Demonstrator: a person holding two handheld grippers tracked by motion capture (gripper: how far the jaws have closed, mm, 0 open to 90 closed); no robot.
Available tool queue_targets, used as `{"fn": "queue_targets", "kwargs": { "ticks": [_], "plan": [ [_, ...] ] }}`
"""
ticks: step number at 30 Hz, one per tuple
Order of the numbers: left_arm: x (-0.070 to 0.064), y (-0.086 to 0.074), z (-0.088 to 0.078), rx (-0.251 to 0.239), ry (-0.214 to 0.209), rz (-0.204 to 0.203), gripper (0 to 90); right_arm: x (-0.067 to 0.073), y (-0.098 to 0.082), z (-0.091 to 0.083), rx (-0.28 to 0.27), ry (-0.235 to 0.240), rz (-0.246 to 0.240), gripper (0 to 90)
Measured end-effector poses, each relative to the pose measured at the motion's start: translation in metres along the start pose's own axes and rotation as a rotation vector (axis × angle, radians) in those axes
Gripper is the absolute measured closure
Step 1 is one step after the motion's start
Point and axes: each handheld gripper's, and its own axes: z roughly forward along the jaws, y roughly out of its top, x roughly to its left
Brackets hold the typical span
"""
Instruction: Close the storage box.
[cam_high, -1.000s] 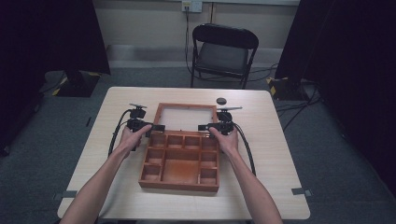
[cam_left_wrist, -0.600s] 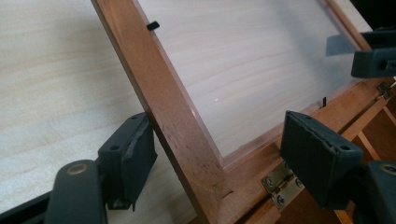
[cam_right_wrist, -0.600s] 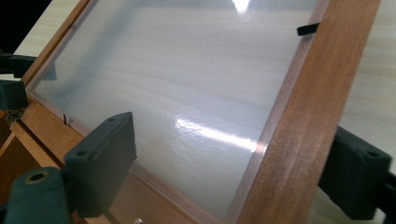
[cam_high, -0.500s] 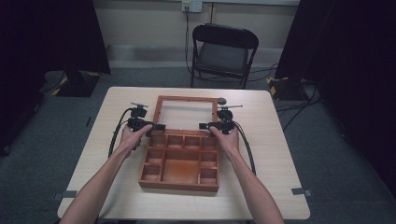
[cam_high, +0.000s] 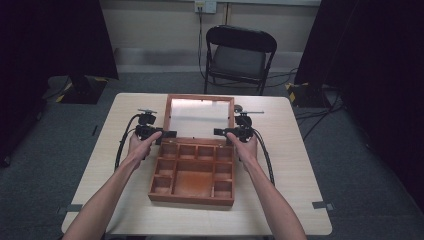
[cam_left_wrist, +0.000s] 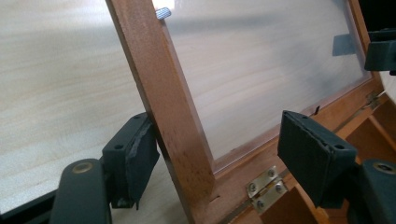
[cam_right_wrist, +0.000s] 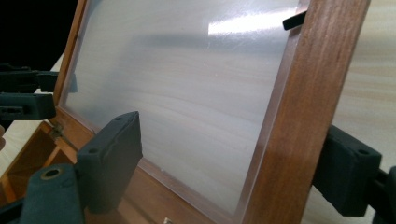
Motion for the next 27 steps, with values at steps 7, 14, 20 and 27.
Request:
{"fn": "queue_targets", "kwargs": {
  "ticks": [7, 14, 20, 27],
  "plan": [
    [-0.006, 0.002, -0.013, -0.04, 0.004, 0.023, 34.8, 0.009, 0.004, -0.015, -0.033, 0.0, -0.039, 23.0],
    [-0.01, 0.002, -0.019, -0.05, 0.029, 0.037, 38.8, 0.012, 0.006, -0.023, -0.057, -0.011, -0.029, 31.7],
    [-0.012, 0.0, -0.025, -0.07, 0.024, 0.037, 41.7, 0.014, 0.006, -0.026, -0.07, -0.026, -0.044, 36.1],
    [-0.015, -0.002, -0.032, -0.079, 0.024, 0.063, 44.2, 0.019, 0.006, -0.033, -0.082, -0.016, -0.053, 39.2]
  ]
}}
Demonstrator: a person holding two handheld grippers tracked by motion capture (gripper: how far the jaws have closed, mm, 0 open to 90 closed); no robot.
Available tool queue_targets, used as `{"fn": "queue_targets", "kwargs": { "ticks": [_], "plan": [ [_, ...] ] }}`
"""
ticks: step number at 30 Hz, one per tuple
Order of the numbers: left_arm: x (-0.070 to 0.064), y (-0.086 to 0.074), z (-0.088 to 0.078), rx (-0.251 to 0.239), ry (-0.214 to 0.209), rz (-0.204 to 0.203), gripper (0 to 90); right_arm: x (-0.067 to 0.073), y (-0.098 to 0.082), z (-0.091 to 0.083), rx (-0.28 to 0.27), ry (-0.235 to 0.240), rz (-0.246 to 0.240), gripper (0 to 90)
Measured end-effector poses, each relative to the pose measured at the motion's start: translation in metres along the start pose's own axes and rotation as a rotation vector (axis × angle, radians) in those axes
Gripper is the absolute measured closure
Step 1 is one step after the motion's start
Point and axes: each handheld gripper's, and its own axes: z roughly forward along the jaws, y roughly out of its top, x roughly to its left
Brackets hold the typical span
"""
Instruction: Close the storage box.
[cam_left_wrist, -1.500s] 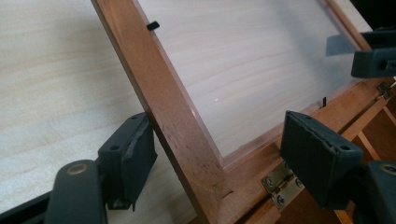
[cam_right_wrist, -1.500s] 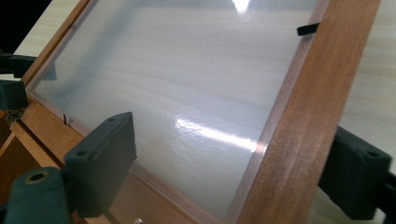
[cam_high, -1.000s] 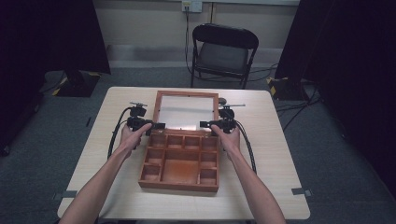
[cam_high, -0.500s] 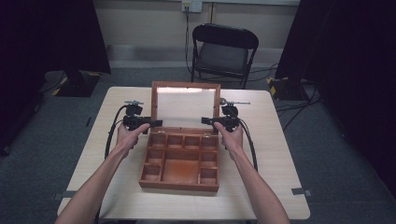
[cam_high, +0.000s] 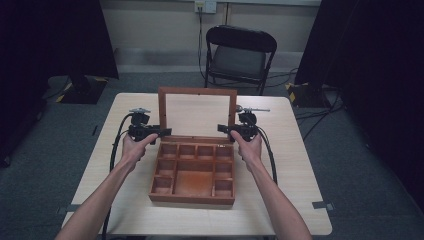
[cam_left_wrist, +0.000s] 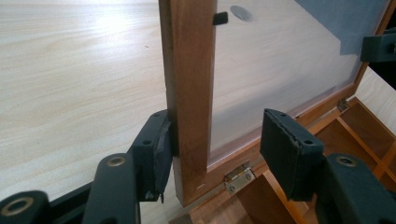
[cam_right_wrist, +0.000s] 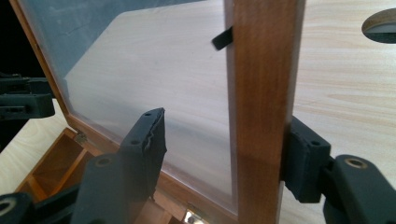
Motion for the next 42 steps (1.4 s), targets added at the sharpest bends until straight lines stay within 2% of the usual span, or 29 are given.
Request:
{"fn": "queue_targets", "kwargs": {
  "ticks": [1, 2, 8, 11, 14, 20, 23, 25, 29, 34, 40, 42],
  "plan": [
    [-0.001, 0.0, -0.001, -0.001, -0.003, 0.0, 44.3, 0.001, 0.0, -0.001, -0.007, 0.002, -0.003, 39.6],
    [-0.002, 0.0, -0.003, -0.002, -0.002, 0.017, 44.4, 0.001, 0.0, -0.002, -0.009, 0.01, -0.004, 39.4],
    [-0.006, -0.005, -0.011, -0.011, 0.003, 0.031, 45.5, 0.006, -0.003, -0.008, -0.011, 0.035, -0.019, 38.3],
    [-0.005, -0.007, -0.014, -0.025, -0.008, 0.013, 47.2, 0.008, -0.006, -0.011, -0.014, 0.041, -0.021, 38.1],
    [-0.005, -0.007, -0.016, -0.031, -0.009, 0.013, 48.6, 0.009, -0.007, -0.011, -0.018, 0.04, -0.023, 37.6],
    [-0.005, -0.006, -0.031, -0.095, -0.032, 0.01, 53.3, 0.013, -0.008, -0.016, -0.031, 0.079, -0.012, 33.4],
    [-0.005, -0.006, -0.035, -0.108, -0.039, 0.005, 54.7, 0.016, -0.009, -0.017, -0.03, 0.075, -0.03, 32.9],
    [-0.005, -0.006, -0.036, -0.105, -0.034, 0.018, 55.1, 0.016, -0.009, -0.017, -0.03, 0.077, -0.029, 32.4],
    [-0.005, -0.007, -0.038, -0.109, -0.052, 0.009, 57.5, 0.018, -0.01, -0.019, -0.024, 0.071, -0.043, 31.3],
    [-0.005, -0.008, -0.039, -0.107, -0.059, 0.024, 57.5, 0.02, -0.01, -0.022, -0.027, 0.063, -0.064, 31.3],
    [-0.006, -0.008, -0.04, -0.104, -0.062, 0.031, 57.2, 0.021, -0.008, -0.028, -0.048, 0.074, -0.06, 32.0],
    [-0.006, -0.008, -0.041, -0.105, -0.068, 0.025, 57.0, 0.023, -0.007, -0.034, -0.073, 0.067, -0.069, 32.0]
  ]
}}
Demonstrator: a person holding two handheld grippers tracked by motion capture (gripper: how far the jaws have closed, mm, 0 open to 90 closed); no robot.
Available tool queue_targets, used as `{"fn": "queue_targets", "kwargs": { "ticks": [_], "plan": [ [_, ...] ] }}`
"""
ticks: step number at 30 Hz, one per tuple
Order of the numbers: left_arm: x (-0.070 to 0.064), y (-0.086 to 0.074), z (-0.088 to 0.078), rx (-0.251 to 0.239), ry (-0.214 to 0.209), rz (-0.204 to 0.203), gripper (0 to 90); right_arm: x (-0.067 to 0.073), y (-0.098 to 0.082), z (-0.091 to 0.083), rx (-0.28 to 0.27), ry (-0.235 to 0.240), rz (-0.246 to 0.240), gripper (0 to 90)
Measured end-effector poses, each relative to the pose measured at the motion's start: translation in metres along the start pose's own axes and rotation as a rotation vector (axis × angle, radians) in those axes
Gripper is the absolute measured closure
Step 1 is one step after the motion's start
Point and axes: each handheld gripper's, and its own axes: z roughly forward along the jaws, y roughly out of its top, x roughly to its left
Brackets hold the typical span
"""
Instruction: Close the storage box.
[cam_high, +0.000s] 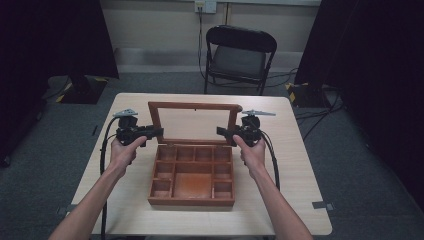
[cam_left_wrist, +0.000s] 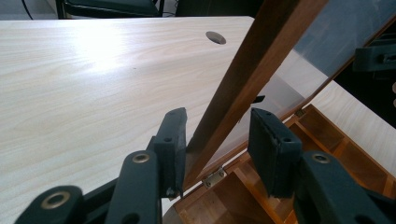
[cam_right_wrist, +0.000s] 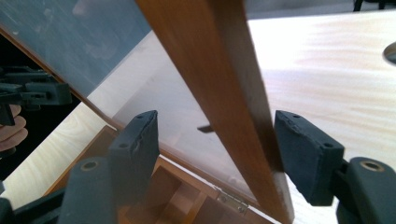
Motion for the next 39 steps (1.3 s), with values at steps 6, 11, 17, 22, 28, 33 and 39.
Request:
{"fn": "queue_targets", "kwargs": {
  "ticks": [6, 11, 17, 22, 28, 33, 39],
  "plan": [
    [0.0, -0.002, -0.001, -0.012, -0.007, -0.012, 55.9, 0.001, -0.002, -0.002, 0.002, -0.021, -0.012, 31.4],
    [0.0, -0.002, -0.002, -0.008, -0.012, -0.001, 55.6, 0.003, -0.001, -0.002, 0.015, -0.017, -0.031, 35.1],
    [-0.001, -0.002, -0.003, -0.004, -0.015, 0.001, 55.5, 0.005, 0.0, -0.005, 0.032, -0.021, -0.033, 35.8],
    [-0.002, -0.003, -0.004, 0.0, -0.021, -0.002, 55.0, 0.007, 0.001, -0.008, 0.029, -0.015, -0.02, 32.6],
    [-0.003, -0.004, -0.005, 0.0, -0.019, 0.001, 54.7, 0.007, -0.002, -0.018, 0.053, -0.033, -0.038, 31.1],
    [-0.006, -0.005, -0.007, 0.005, -0.011, -0.001, 54.0, 0.006, -0.007, -0.031, 0.055, -0.02, -0.026, 33.0],
    [-0.008, -0.006, -0.009, 0.013, -0.013, 0.016, 54.1, 0.01, -0.008, -0.035, 0.053, -0.034, -0.052, 28.9]
  ]
}}
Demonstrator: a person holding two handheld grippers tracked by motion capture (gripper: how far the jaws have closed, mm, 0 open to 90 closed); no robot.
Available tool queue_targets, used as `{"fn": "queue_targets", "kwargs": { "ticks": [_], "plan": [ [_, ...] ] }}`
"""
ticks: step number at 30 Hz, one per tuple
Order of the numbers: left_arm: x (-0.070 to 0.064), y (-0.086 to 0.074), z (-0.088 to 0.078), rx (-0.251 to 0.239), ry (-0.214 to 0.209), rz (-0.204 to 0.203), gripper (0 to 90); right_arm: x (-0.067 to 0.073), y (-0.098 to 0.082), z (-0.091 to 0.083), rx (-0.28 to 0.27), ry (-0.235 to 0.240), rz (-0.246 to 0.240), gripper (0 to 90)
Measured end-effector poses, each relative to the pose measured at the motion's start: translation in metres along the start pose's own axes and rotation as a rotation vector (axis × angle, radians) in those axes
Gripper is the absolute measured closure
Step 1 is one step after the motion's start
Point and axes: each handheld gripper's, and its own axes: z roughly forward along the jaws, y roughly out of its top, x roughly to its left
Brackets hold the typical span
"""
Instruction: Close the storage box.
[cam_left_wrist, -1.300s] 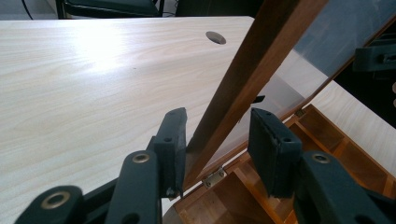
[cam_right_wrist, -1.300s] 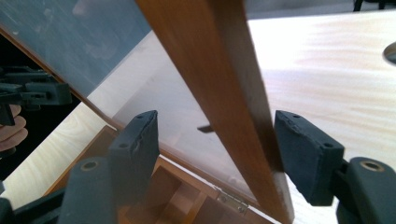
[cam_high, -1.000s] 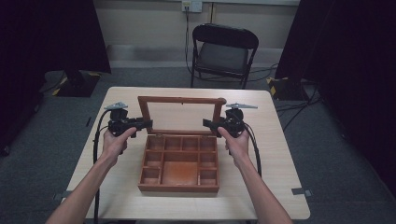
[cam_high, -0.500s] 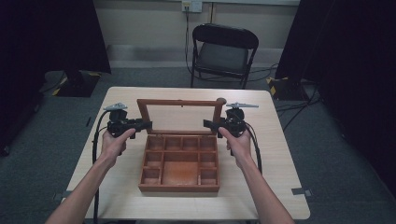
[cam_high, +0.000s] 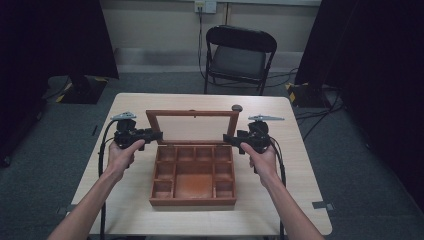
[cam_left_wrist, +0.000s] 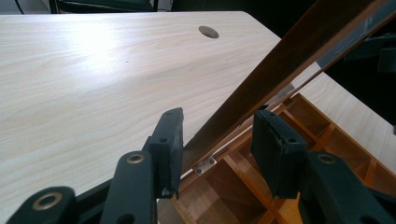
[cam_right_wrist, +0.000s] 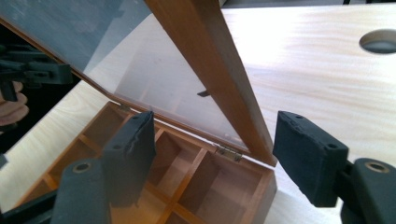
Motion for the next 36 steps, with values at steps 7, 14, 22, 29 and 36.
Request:
{"fn": "queue_targets", "kwargs": {
  "ticks": [7, 14, 22, 29, 36],
  "plan": [
    [-0.003, -0.002, -0.003, 0.014, 0.002, 0.031, 53.7, 0.001, 0.002, 0.006, -0.004, 0.002, 0.0, 27.6],
    [-0.007, -0.005, -0.01, 0.02, -0.004, 0.037, 53.7, 0.007, -0.003, 0.006, -0.014, 0.002, -0.013, 27.6],
    [-0.012, -0.01, -0.013, 0.05, 0.015, 0.041, 46.4, 0.009, -0.008, 0.001, -0.018, 0.009, -0.016, 29.0],
    [-0.021, -0.009, -0.02, 0.013, -0.02, 0.042, 31.3, 0.016, -0.013, -0.004, -0.022, 0.004, -0.017, 28.0],
    [-0.032, -0.012, -0.024, 0.026, -0.017, 0.065, 27.8, 0.018, -0.02, -0.008, -0.008, 0.011, -0.016, 27.8]
  ]
}}
